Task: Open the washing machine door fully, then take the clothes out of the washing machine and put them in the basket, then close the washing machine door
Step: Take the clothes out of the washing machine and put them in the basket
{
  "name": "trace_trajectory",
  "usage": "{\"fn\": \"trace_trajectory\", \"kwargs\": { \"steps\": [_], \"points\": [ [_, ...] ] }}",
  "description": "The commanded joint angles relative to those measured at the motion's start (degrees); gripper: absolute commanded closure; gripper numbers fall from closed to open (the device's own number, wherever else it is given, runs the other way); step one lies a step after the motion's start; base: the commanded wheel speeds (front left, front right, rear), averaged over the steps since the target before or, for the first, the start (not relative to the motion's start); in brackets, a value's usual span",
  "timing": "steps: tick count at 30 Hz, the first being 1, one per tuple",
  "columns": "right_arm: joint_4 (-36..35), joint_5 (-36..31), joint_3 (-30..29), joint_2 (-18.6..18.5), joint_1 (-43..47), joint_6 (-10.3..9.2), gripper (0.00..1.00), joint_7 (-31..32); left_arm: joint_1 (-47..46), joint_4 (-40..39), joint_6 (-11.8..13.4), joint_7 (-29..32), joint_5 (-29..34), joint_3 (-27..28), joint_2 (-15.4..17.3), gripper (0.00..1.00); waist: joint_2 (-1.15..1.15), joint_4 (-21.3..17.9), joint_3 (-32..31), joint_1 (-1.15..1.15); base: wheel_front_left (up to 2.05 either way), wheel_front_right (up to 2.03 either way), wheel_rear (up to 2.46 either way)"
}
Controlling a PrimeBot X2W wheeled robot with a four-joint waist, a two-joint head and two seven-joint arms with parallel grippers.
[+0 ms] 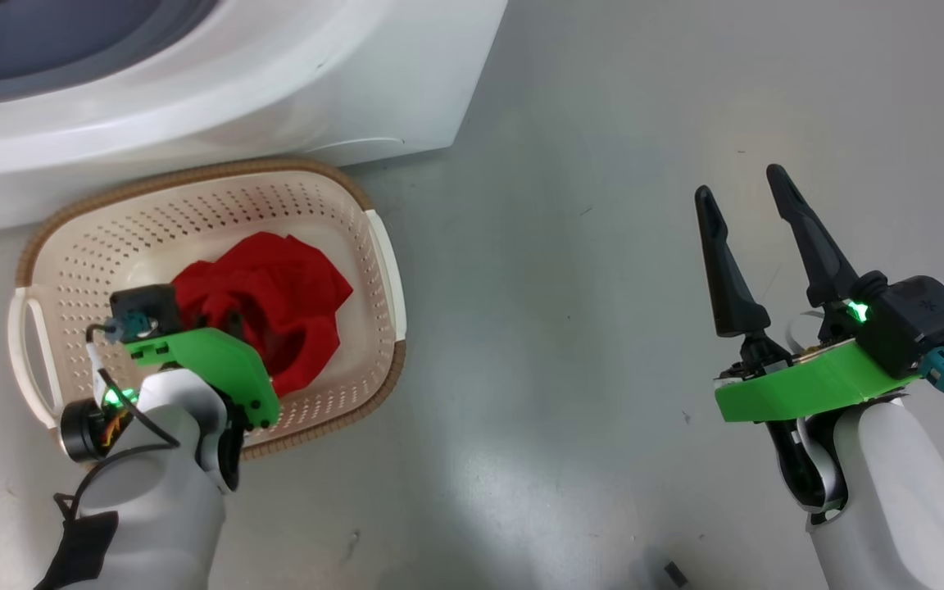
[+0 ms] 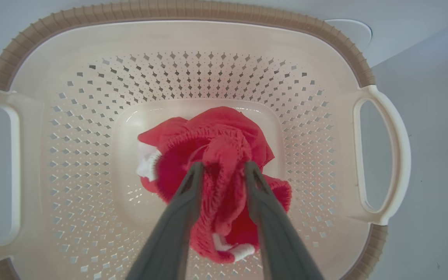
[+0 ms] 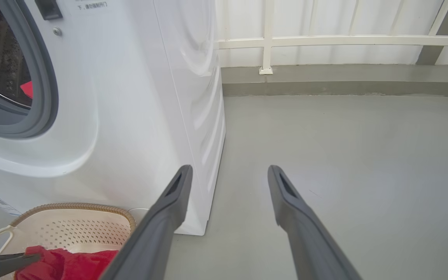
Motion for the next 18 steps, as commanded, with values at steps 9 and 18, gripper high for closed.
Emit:
{"fn": "trace_trajectory", "kwargs": {
  "steps": [9, 18],
  "points": [
    [-0.7, 0.7, 0.7, 0.1, 0.1, 0.28, 0.00, -0.4, 0.1, -0.7, -0.2, -5.0, 0.2, 0.0, 1.4, 0.00, 0.00, 1.1, -2.2, 0.00, 0.00, 0.00, 0.00],
    [-0.2, 0.0, -0.7, 0.1, 0.6, 0.28, 0.00, -0.4, 4.0, -12.0, 0.4, -7.1, 0.7, 2.4, 1.4, 0.00, 0.00, 2.9, -5.6, 0.00, 0.00, 0.00, 0.00]
  ]
}}
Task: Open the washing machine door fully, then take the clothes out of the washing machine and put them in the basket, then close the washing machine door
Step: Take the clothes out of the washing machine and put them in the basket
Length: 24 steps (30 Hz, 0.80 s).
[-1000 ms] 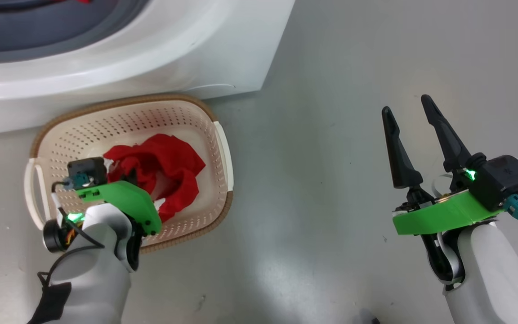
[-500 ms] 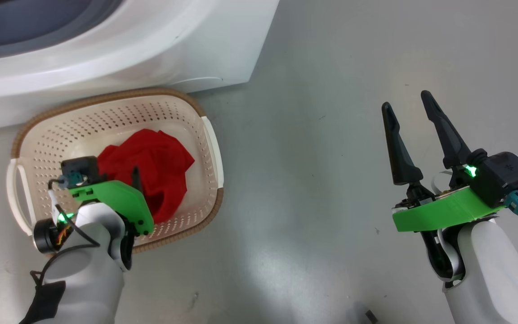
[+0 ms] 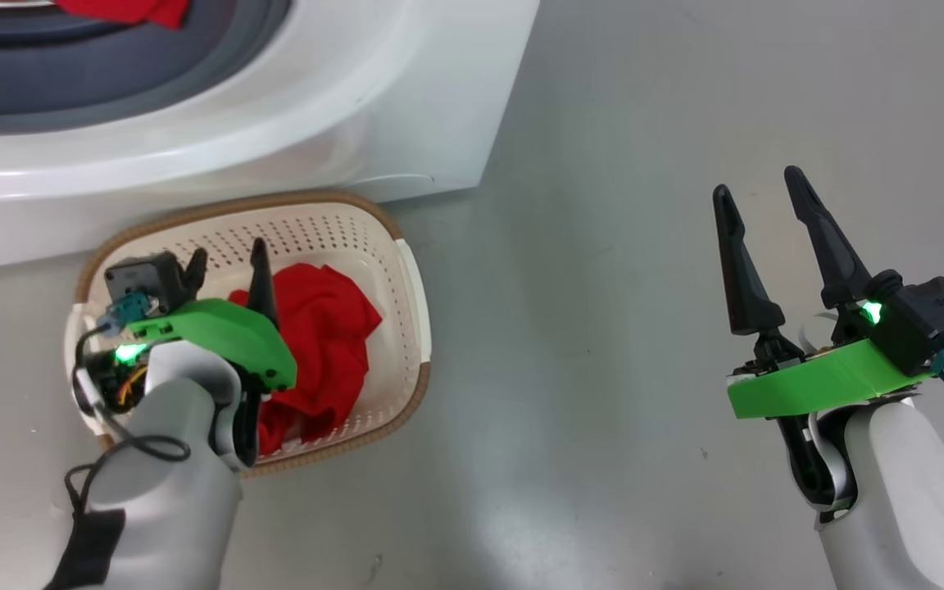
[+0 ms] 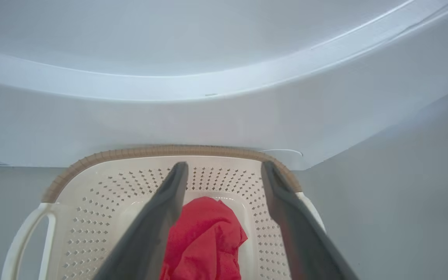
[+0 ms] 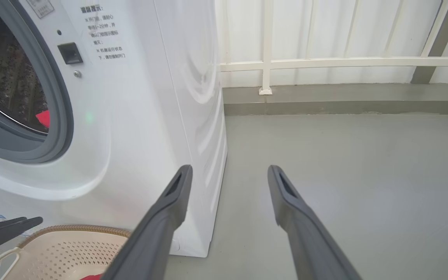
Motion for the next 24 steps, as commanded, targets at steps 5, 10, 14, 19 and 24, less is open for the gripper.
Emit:
{"fn": "trace_trajectory", "kwargs": {
  "steps": [5, 10, 14, 19, 24],
  "points": [
    [-0.7, -0.5, 0.3, 0.1, 1.1, 0.28, 0.00, -0.4, 8.4, -13.5, 0.3, -0.7, 3.1, 3.9, 1.5, 0.00, 0.00, 2.0, -3.6, 0.00, 0.00, 0.00, 0.00],
    [-0.4, -0.6, -0.2, 0.1, 1.7, 0.28, 0.00, -0.4, 14.3, -23.4, 0.2, -0.7, 5.3, 6.0, 1.0, 0.00, 0.00, 3.2, -6.5, 0.00, 0.00, 0.00, 0.00],
    [-0.2, -0.9, -0.6, 0.1, 2.3, 0.28, 0.00, -0.4, 18.6, -31.3, 0.6, -0.7, 6.9, 7.8, 0.6, 0.00, 0.00, 3.8, -8.8, 0.00, 0.00, 0.00, 0.00],
    [-0.2, -1.5, -1.4, 0.1, 3.1, 0.28, 0.00, -0.4, 23.2, -41.1, 0.2, -0.7, 10.6, 8.5, 0.4, 0.00, 0.00, 4.5, -11.4, 0.00, 0.00, 0.00, 0.00],
    [-0.6, -1.8, -2.1, 0.1, 4.3, 0.28, 0.00, -0.4, 27.1, -50.1, -0.3, -0.7, 13.0, 9.9, 0.3, 0.00, 0.00, 4.6, -13.4, 0.00, 0.00, 0.00, 0.00]
  ]
}}
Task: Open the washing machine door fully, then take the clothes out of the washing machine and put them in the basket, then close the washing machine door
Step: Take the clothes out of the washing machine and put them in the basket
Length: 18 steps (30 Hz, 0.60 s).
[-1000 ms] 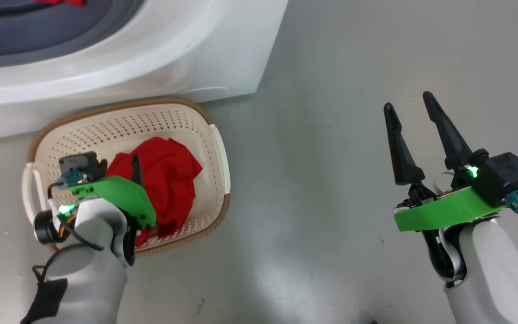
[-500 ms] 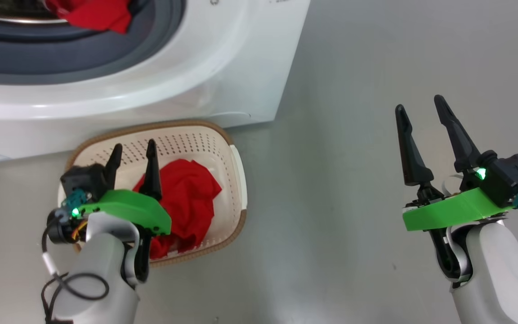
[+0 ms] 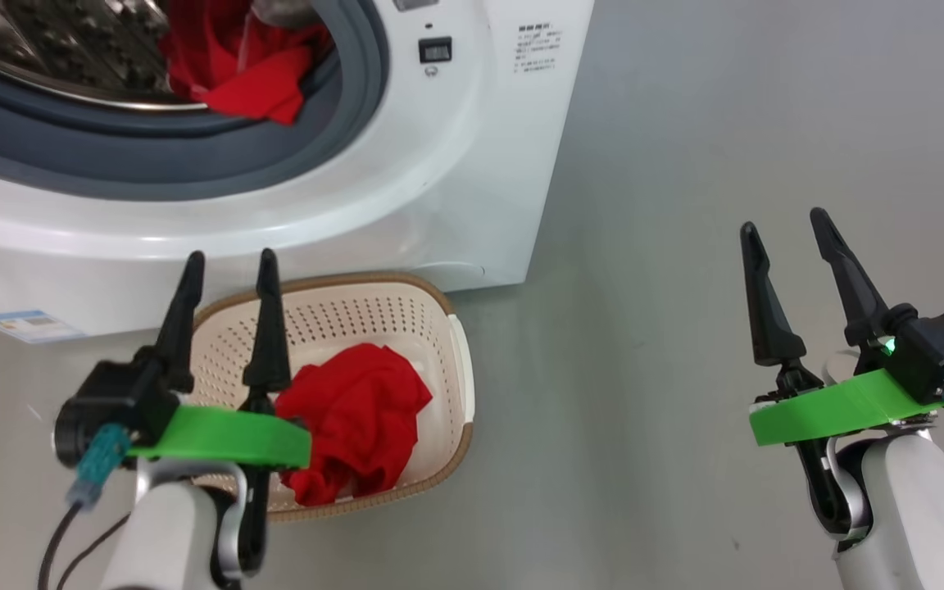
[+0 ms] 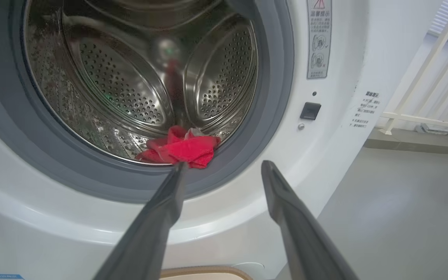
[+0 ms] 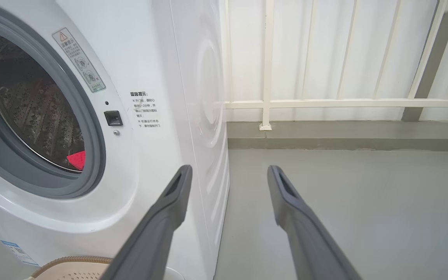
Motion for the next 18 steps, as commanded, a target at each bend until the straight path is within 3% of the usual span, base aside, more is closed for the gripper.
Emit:
{"fn": "trace_trajectory", "kwargs": {
  "steps": [1, 18],
  "points": [
    [-1.6, -0.4, 1.0, 0.1, 0.9, 0.28, 0.00, -0.4, 2.1, -3.8, -0.3, -0.5, 1.2, 2.4, 0.8, 0.00, 0.00, 0.3, -1.8, 0.00, 0.00, 0.00, 0.00],
    [-3.2, -0.2, 1.4, 0.1, 6.0, 0.28, 0.00, -0.4, 13.4, -12.7, -1.2, -0.5, 3.3, 5.2, 1.0, 0.00, 0.00, -2.0, -8.2, 0.00, 0.00, 0.00, 0.00]
  ]
}}
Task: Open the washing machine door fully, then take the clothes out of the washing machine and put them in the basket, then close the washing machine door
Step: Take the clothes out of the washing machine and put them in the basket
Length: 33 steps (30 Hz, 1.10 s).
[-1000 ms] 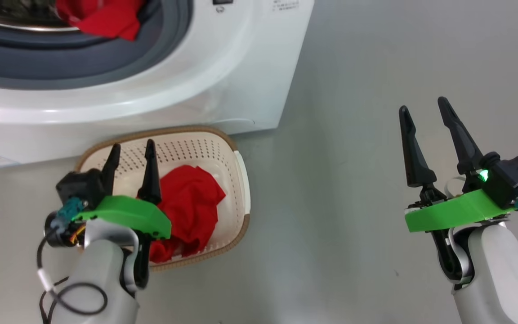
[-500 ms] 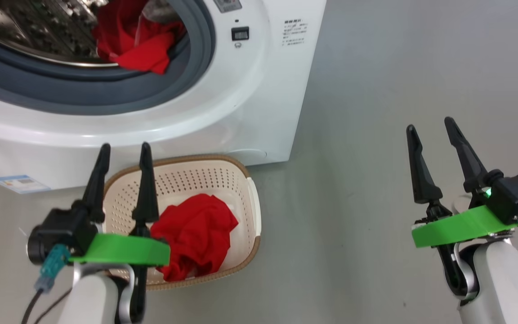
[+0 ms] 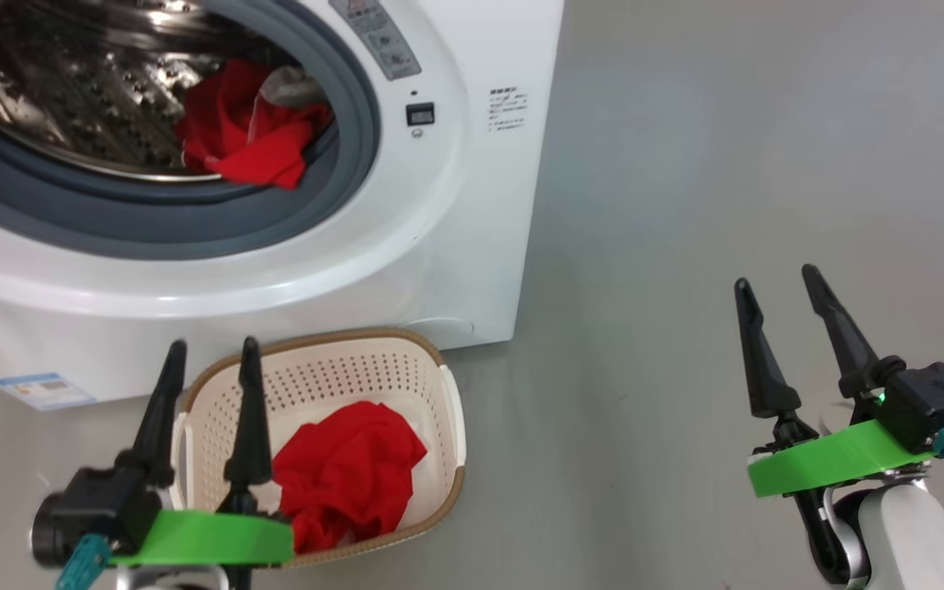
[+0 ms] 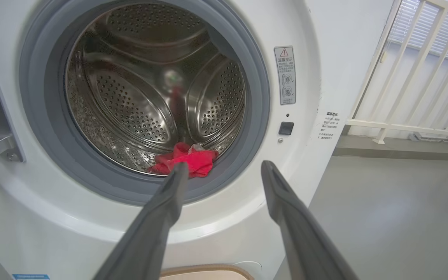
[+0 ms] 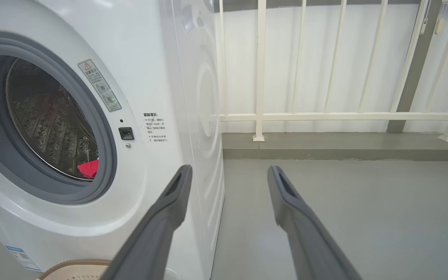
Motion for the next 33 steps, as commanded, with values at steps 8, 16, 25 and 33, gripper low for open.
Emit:
{"fn": "trace_trajectory", "kwargs": {
  "steps": [8, 16, 25, 33],
  "points": [
    [-2.5, 0.1, 2.4, 0.0, 2.2, 0.28, 0.00, -0.4, 5.3, -2.7, 0.3, -0.4, 0.1, 4.0, 1.3, 0.00, 0.00, -2.1, -3.4, 0.00, 0.00, 0.00, 0.00],
    [-2.7, 0.4, 2.0, 0.0, 3.8, 0.28, 0.00, -0.4, 8.2, -2.5, 0.9, -0.4, -0.3, 4.4, 1.6, 0.00, 0.00, -2.8, -5.1, 0.00, 0.00, 0.00, 0.00],
    [-2.2, 0.6, 2.9, 0.0, 3.9, 0.28, 0.00, -0.4, 8.0, -1.5, 0.9, -0.3, -1.2, 3.9, 1.6, 0.00, 0.00, -3.2, -5.8, 0.00, 0.00, 0.00, 0.00],
    [-2.1, 0.4, 2.9, 0.0, 4.0, 0.28, 0.00, -0.4, 8.1, -1.6, 1.3, -0.3, -1.5, 3.2, 1.5, 0.00, 0.00, -3.3, -5.8, 0.00, 0.00, 0.00, 0.00]
  ]
}}
